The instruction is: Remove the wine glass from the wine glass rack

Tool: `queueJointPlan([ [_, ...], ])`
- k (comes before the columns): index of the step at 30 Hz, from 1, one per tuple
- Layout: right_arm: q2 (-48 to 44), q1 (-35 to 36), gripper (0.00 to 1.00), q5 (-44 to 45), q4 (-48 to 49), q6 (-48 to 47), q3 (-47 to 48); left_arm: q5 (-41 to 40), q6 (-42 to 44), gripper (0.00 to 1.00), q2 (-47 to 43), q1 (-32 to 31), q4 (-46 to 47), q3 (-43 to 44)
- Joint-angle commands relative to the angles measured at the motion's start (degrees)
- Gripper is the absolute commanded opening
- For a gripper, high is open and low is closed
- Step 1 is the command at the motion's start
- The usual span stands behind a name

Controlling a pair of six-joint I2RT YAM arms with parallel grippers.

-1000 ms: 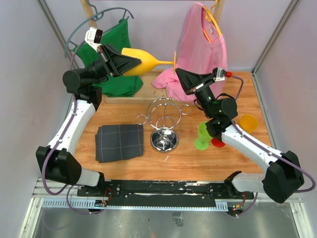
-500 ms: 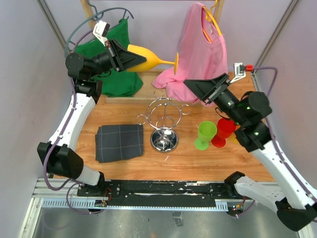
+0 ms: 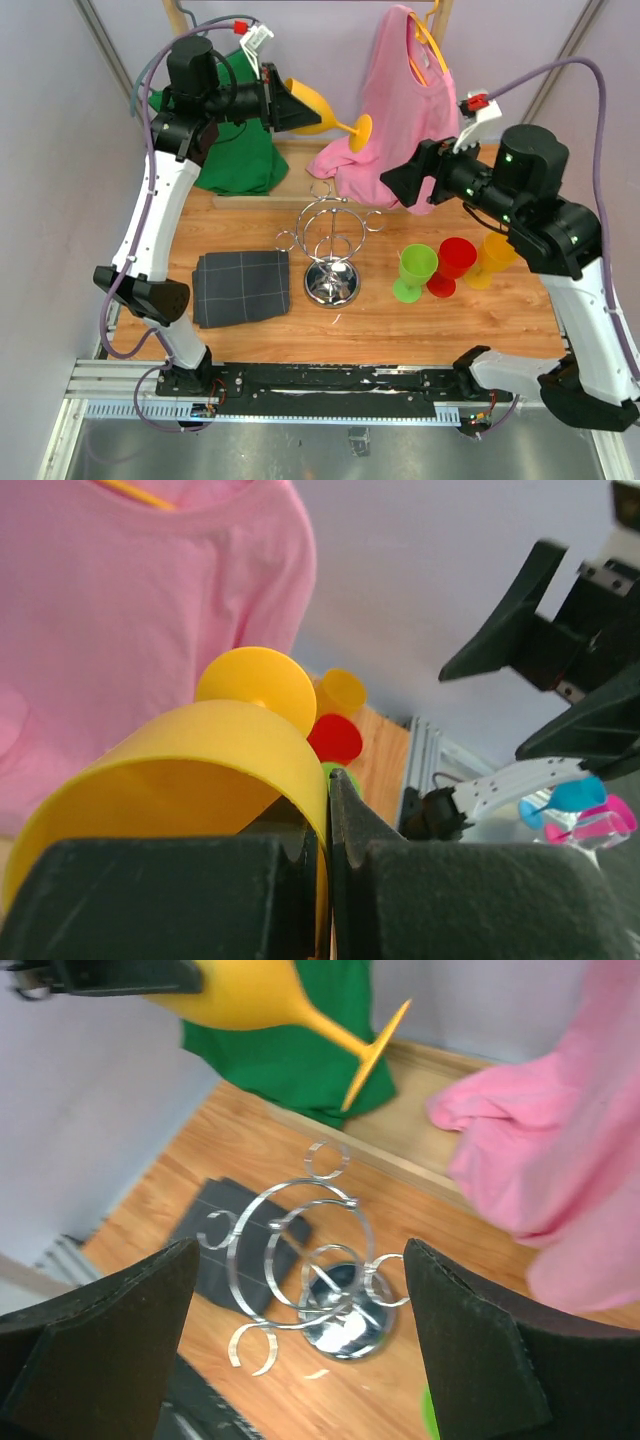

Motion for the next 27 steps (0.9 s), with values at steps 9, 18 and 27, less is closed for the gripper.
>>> queueJointPlan([
  [9, 3.8, 0.3, 0.88, 8.0, -8.1, -18.7, 4.9, -12.5, 30.7, 0.00, -3.9, -6.5, -23.3, -0.6],
  [18, -6.5, 0.3, 0.99, 19.9, -4.9, -13.3, -5.8, -24.0, 41.6, 0.00, -10.8, -22.5, -23.4, -0.8],
  [27, -18.8, 0.3, 0.99, 41.0, -8.9, -9.1, -11.0, -30.0, 44.3, 0.00, -12.3, -39.1, -23.6, -5.0],
])
